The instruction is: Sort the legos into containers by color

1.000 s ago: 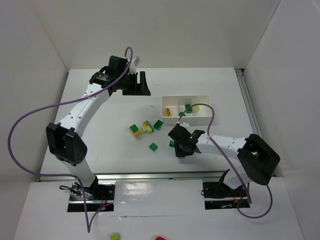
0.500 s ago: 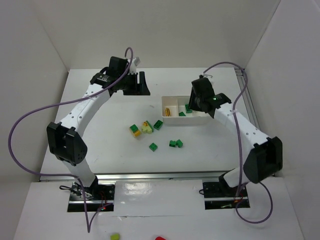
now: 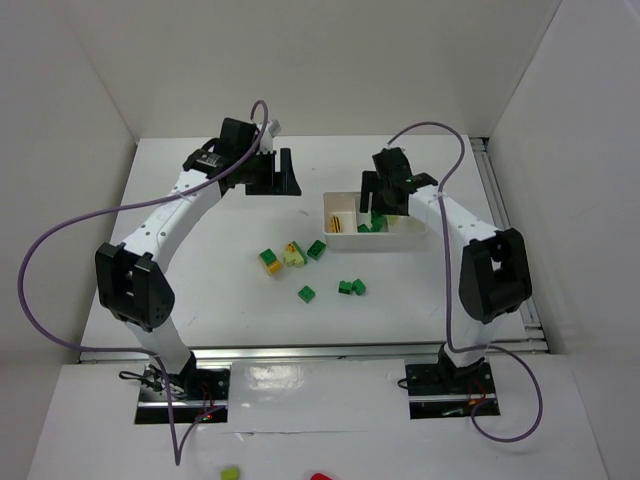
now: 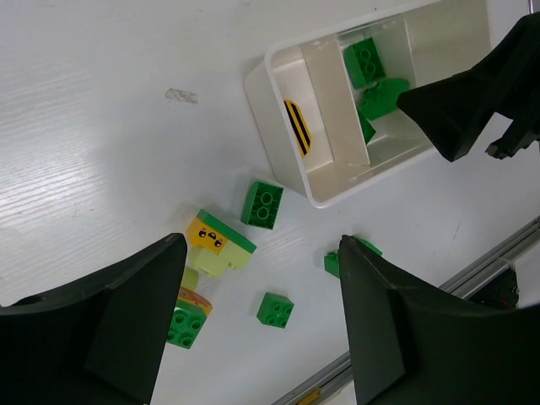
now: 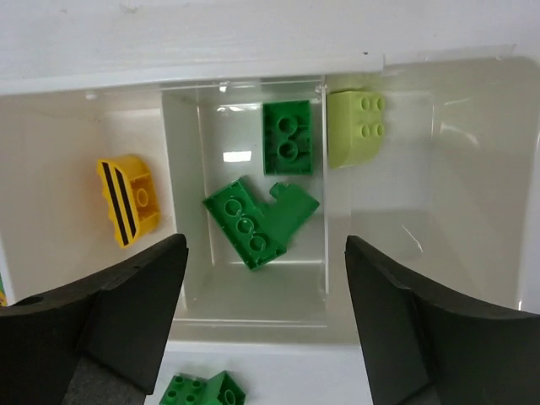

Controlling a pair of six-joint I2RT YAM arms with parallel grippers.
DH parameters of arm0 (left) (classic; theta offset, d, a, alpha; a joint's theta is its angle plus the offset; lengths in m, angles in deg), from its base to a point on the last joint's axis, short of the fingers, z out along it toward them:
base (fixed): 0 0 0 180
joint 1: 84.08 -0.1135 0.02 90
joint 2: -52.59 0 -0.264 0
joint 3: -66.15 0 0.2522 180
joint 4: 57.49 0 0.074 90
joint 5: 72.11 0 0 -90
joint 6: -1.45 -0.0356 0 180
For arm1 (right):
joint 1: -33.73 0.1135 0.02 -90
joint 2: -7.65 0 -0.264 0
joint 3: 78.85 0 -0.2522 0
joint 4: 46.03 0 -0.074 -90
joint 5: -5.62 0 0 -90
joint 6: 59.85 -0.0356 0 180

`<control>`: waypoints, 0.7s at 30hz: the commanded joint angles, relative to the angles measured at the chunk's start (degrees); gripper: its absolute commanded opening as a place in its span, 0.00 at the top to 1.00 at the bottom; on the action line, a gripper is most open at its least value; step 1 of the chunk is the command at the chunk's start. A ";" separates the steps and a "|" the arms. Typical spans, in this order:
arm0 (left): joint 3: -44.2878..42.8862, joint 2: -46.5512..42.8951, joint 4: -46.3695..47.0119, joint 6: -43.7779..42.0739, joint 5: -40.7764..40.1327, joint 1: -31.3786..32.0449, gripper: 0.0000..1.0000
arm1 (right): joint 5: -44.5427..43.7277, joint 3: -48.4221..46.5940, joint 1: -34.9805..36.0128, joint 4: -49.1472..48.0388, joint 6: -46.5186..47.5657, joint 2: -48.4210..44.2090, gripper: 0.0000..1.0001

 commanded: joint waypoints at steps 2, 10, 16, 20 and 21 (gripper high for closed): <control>0.65 -2.41 1.40 0.04 -0.72 -0.10 0.18 | -0.75 -0.50 1.52 -3.15 1.88 -6.52 0.17; 0.12 -2.41 0.87 -0.48 -0.72 -0.10 0.19 | 2.84 23.75 15.21 0.28 2.16 -24.28 0.36; -0.93 -0.57 0.87 -0.48 0.42 -0.10 0.20 | 3.38 31.50 22.69 1.61 -3.82 -28.69 0.22; -1.46 -0.57 0.87 -0.48 0.42 -0.10 0.20 | 2.67 30.98 22.71 1.60 -4.36 -22.20 0.21; -1.46 -0.57 0.87 -0.48 -0.10 -0.10 0.20 | 1.72 30.98 22.71 1.60 -4.36 -19.66 0.21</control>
